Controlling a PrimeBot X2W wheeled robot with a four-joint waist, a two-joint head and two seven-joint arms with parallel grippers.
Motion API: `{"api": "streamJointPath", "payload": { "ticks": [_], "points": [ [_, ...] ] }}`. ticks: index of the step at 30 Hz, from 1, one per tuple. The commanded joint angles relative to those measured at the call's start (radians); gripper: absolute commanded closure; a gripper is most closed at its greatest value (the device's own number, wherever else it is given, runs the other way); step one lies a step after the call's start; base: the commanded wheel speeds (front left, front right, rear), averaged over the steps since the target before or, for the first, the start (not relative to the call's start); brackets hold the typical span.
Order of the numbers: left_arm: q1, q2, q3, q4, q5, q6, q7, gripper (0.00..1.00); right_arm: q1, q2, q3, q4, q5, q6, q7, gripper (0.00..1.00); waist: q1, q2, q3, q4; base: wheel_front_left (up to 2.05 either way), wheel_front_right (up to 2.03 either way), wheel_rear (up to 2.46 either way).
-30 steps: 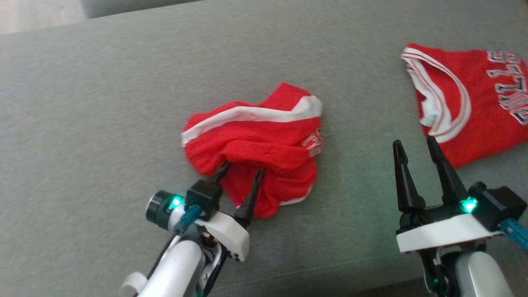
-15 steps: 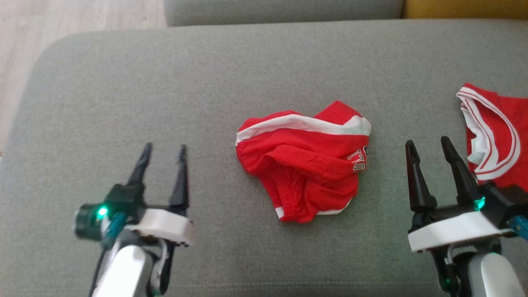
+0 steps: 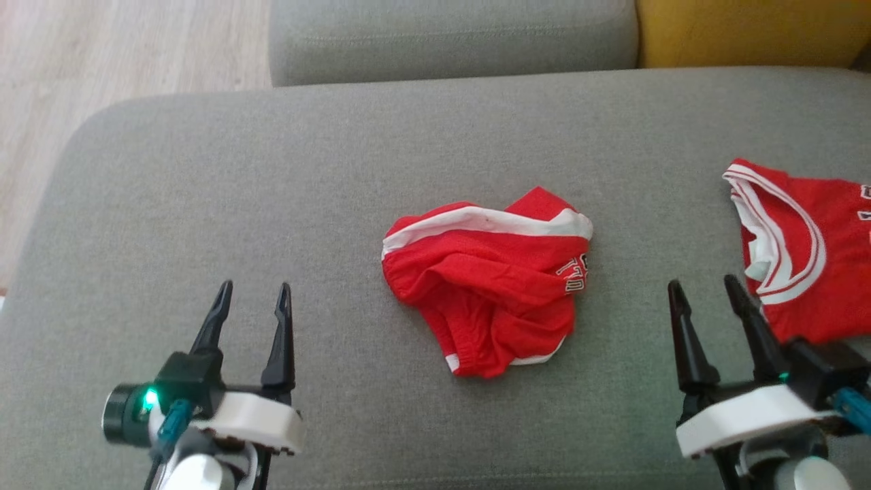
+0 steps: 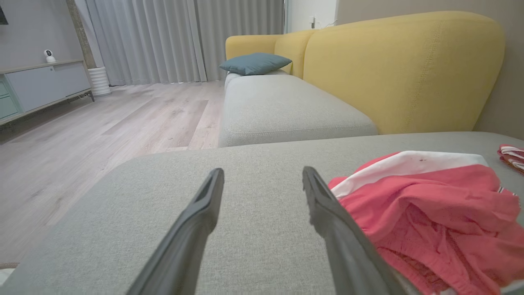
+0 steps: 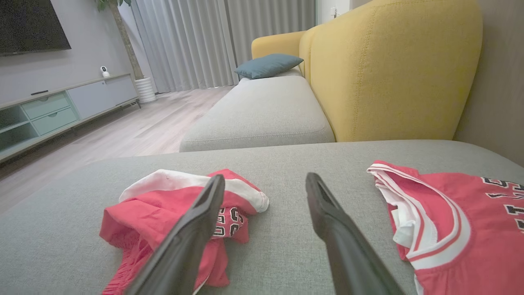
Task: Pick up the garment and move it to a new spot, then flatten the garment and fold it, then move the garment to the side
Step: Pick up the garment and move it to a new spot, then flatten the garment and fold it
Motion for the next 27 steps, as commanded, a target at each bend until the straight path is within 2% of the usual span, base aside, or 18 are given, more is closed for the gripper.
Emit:
{"api": "streamJointPath", "payload": {
  "ticks": [1, 27],
  "points": [
    [-0.022, 0.023, 0.041, -0.043, -0.002, 0.008, 0.004, 0.00, -0.018, -0.005, 0.024, -0.036, 0.000, 0.003, 0.005, 0.00, 0.0000, -0.0001, -0.012, -0.005, 0.00, 0.00, 0.00],
    [0.007, 0.040, 0.025, -0.073, -0.014, 0.026, 0.033, 0.00, -0.005, -0.005, 0.024, -0.055, 0.009, 0.003, 0.016, 0.00, 0.0000, -0.0001, -0.020, -0.012, 0.00, 0.00, 0.00]
  ]
}}
